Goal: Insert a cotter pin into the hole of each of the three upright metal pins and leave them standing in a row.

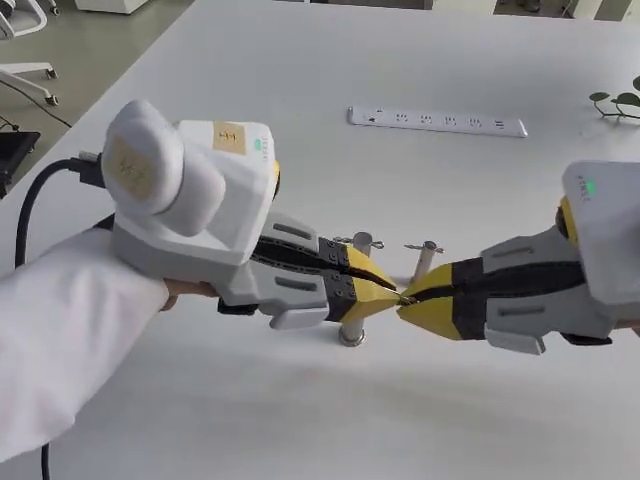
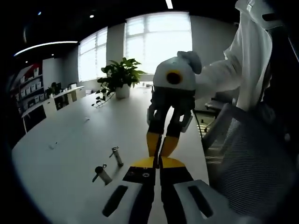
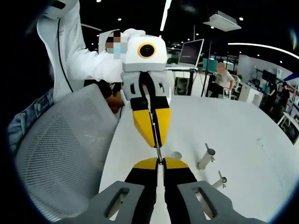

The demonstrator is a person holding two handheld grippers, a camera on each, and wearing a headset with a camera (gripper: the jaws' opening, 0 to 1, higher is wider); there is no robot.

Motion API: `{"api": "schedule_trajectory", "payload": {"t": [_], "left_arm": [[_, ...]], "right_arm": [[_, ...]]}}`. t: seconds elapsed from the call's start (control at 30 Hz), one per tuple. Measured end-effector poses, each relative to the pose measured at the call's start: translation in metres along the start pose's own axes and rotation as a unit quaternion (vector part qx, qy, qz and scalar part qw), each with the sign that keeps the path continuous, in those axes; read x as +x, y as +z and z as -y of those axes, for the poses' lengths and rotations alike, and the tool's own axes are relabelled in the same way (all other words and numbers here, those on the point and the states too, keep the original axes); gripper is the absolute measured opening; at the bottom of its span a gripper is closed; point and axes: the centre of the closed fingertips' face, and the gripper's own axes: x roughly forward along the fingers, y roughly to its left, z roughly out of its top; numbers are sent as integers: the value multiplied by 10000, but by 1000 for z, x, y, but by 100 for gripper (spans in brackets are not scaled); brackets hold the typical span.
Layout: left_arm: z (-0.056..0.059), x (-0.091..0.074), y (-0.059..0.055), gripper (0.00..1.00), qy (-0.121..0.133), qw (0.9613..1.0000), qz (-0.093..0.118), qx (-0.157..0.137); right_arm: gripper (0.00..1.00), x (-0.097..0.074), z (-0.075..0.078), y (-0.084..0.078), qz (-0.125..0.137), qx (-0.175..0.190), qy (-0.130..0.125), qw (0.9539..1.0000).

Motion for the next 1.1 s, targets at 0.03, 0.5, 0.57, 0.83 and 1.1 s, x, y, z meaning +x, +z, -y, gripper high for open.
{"api": "schedule_trajectory", "payload": {"t": [0.03,0.5,0.57,0.83,1.1], "left_arm": [[1,1,-3,0,-32,10000,-55,-5],[13,5,-29,0,-404,9971,-614,216],[14,6,-29,0,-439,9966,-676,198],[13,9,-27,1,-275,9975,-629,152],[0,10,-22,18,-8,9983,-477,338]], "right_arm": [[0,0,0,-1,-9,28,19,10000],[0,3,-17,-11,-412,-284,467,9977],[0,5,-19,-14,-570,-439,522,9960],[0,4,-14,-19,-638,-307,365,9968],[0,-4,-4,-20,-599,-243,184,9977]]}}
